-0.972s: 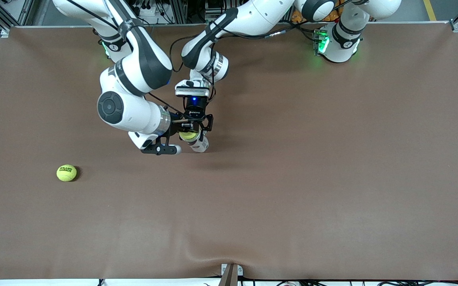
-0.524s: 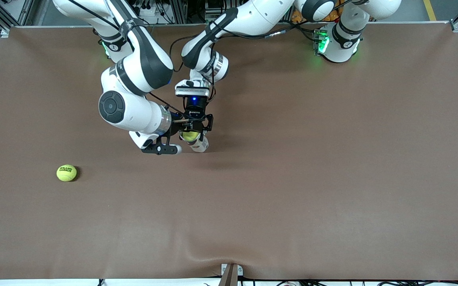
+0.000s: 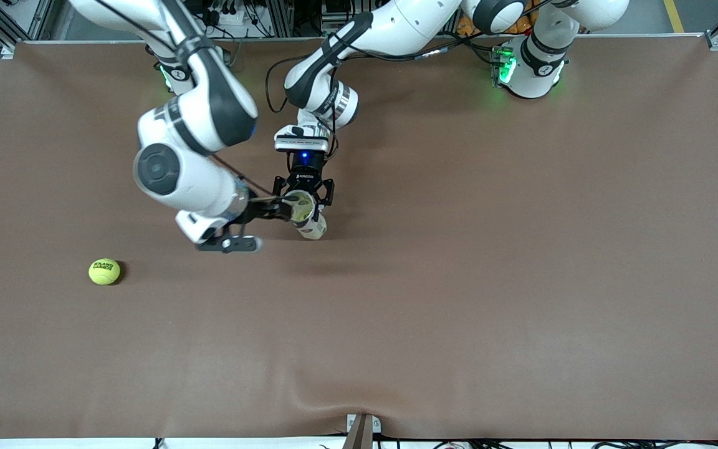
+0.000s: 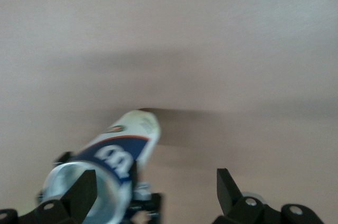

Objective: Insert tennis ball vertically with right arm
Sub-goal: 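Open the right gripper to drop the ball into the can, then grasp the second tennis ball with the right gripper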

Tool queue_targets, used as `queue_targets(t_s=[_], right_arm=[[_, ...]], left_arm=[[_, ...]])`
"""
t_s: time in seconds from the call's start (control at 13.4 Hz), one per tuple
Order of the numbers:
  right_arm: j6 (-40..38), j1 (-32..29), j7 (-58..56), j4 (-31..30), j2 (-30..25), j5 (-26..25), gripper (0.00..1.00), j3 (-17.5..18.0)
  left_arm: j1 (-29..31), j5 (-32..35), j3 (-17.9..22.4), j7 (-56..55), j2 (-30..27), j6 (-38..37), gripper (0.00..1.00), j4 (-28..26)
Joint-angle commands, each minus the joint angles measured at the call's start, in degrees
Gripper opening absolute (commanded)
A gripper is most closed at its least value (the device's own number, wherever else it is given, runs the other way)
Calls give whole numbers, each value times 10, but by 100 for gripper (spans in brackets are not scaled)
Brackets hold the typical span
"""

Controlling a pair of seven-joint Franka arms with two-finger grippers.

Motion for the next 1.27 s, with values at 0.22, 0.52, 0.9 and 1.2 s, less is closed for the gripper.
queue_targets(t_s=[0.22,0.52,0.9,1.2], right_arm=[[-36,-125,-146,-9,-1,-93,100,6],[-8,-186,-251,-11,24,-146,100,6],[96,-279,-422,-6,86,-156,100,7],[161,-322,-505,-3,131,-155,100,7]], left_arm=[[-6,15,5,-20,8,-15,83,11],[-6,14,5,-20,7,-17,84,11],[-5,14,5,-20,5,-17,84,11],[-5,13,5,-20,5,-17,84,11]])
